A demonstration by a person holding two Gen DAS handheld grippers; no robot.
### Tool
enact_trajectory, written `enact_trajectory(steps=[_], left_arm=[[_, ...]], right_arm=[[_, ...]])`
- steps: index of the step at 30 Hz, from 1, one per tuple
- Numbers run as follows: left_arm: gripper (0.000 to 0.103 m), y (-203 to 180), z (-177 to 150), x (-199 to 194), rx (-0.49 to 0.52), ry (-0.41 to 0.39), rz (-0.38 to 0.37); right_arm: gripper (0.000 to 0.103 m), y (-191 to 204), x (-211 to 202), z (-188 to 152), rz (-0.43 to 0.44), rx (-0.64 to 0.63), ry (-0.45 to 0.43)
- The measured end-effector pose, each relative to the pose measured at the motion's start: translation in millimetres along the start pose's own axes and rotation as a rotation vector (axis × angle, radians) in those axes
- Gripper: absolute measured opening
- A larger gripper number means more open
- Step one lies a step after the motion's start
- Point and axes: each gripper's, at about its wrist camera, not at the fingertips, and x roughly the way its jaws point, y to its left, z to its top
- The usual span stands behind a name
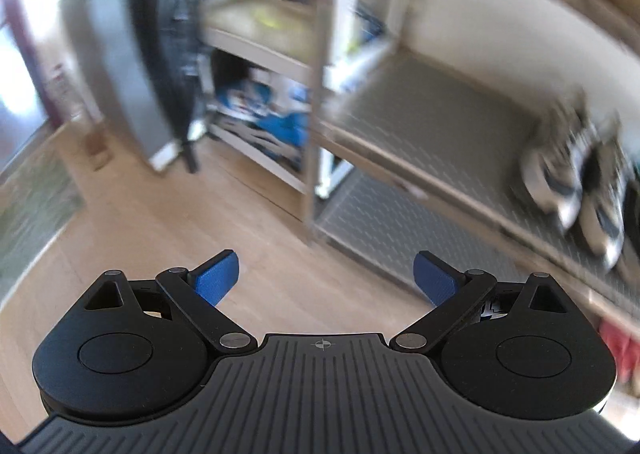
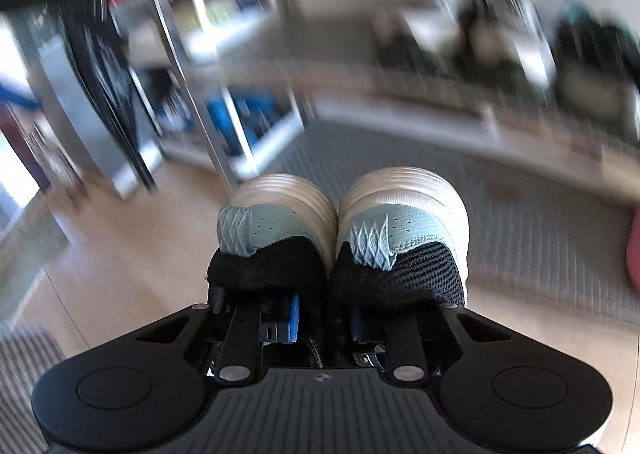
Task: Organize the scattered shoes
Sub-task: 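Lift and carry the black mesh sneakers onto the shelf beside the white-black pair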
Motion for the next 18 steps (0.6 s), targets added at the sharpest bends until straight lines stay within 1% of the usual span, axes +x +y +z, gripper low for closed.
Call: enact_trajectory(steps=[2, 4, 7, 9, 11, 13, 15, 16, 18], left_arm=[[0.097, 20, 9, -4, -0.073, -0.023, 0.018], [0.097, 33, 14, -5, -0.110, -0.038, 0.032], [0.097, 48, 19, -5, -0.147, -0.037, 0.038], [0.097, 53, 21, -2, -0.152, -0.019, 0.029], [0.097, 55, 22, -2, -0.146, -0.011, 0.020], [0.097, 54, 23, -2, -0.139, -0.009, 0.012], [0.097, 51, 25, -3, -0.120, -0.022, 0.012], [0.097, 50, 25, -3, -0.113, -0.024, 0.016], [0.097, 47, 24, -2, -0.099, -0.027, 0.023]], right_arm=[[0.025, 12, -2, 25, 0.017, -0.008, -0.056], [0.025, 30, -2, 61, 0.037, -0.020, -0.131], [0.024, 54, 11, 114, 0.023, -0.056, -0.228], [0.024, 67, 30, 152, -0.016, -0.094, -0.278], [0.024, 74, 50, 181, -0.051, -0.123, -0.303], [0.024, 81, 84, 209, -0.113, -0.181, -0.324], [0.026, 82, 109, 219, -0.179, -0.225, -0.340], [0.028, 79, 124, 222, -0.216, -0.230, -0.349], [0.030, 72, 149, 225, -0.271, -0.246, -0.351]])
